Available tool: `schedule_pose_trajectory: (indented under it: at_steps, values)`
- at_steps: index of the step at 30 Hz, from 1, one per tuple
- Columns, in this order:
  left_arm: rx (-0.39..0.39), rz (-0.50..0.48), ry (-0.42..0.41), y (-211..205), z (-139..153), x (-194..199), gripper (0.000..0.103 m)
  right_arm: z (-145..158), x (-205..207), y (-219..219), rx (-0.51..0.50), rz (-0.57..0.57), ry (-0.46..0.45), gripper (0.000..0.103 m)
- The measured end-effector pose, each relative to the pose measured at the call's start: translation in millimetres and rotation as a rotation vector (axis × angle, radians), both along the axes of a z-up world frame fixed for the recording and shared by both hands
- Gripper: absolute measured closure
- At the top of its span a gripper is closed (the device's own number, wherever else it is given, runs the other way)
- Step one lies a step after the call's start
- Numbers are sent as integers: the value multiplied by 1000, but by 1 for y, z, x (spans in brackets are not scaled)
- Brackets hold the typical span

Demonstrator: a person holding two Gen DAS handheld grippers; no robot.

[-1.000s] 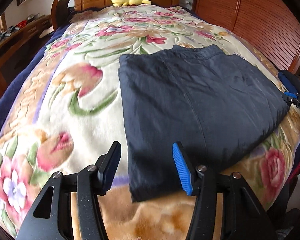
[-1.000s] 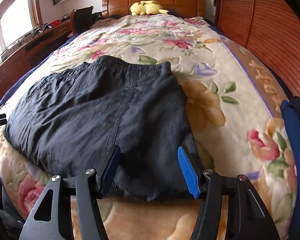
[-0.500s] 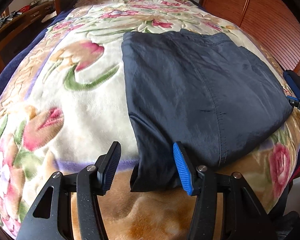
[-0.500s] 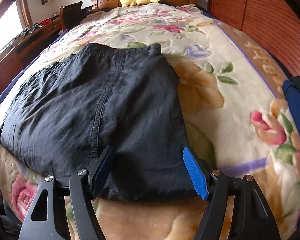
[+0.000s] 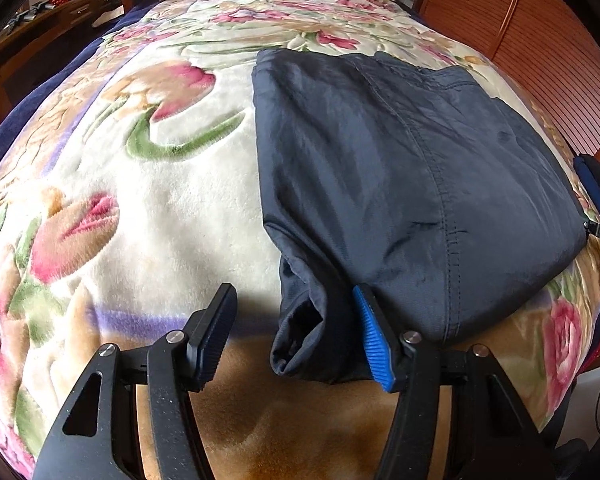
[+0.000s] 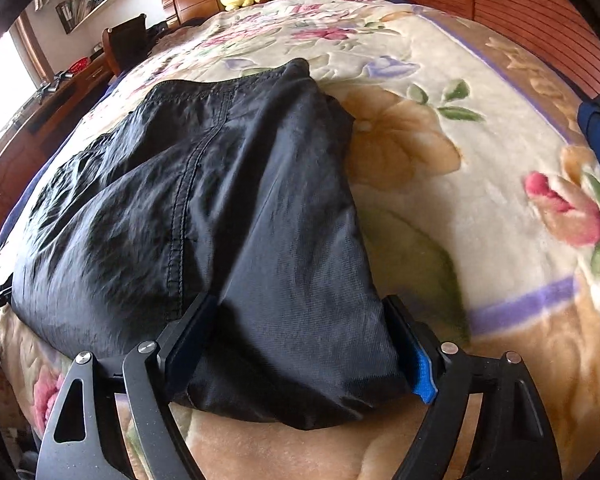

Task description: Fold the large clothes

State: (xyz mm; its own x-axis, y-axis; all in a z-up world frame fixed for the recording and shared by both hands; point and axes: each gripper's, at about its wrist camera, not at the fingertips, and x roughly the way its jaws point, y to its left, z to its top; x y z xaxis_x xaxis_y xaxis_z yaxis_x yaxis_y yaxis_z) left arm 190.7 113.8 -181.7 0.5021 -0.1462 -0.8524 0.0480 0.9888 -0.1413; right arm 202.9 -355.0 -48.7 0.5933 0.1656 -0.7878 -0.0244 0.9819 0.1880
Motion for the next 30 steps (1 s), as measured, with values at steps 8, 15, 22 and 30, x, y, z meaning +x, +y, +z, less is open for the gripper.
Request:
schedule_pose_trajectory:
  at_steps: [8,15,22,30]
  values:
    - [-35,-54,-19,-7,9,-4,88,1,-4,-2,72,98,-21,73]
    - [-6,-59,-116,-10,43,-23,92,25,-25,1,13,103,-113,88]
    - [0,-102,-168,-14,73,-60,92,36,-63,0,7,130,-138,89]
    - [-2,-113,-136,-14,78,-110,92,43,-123,-9,27,174,-106,88]
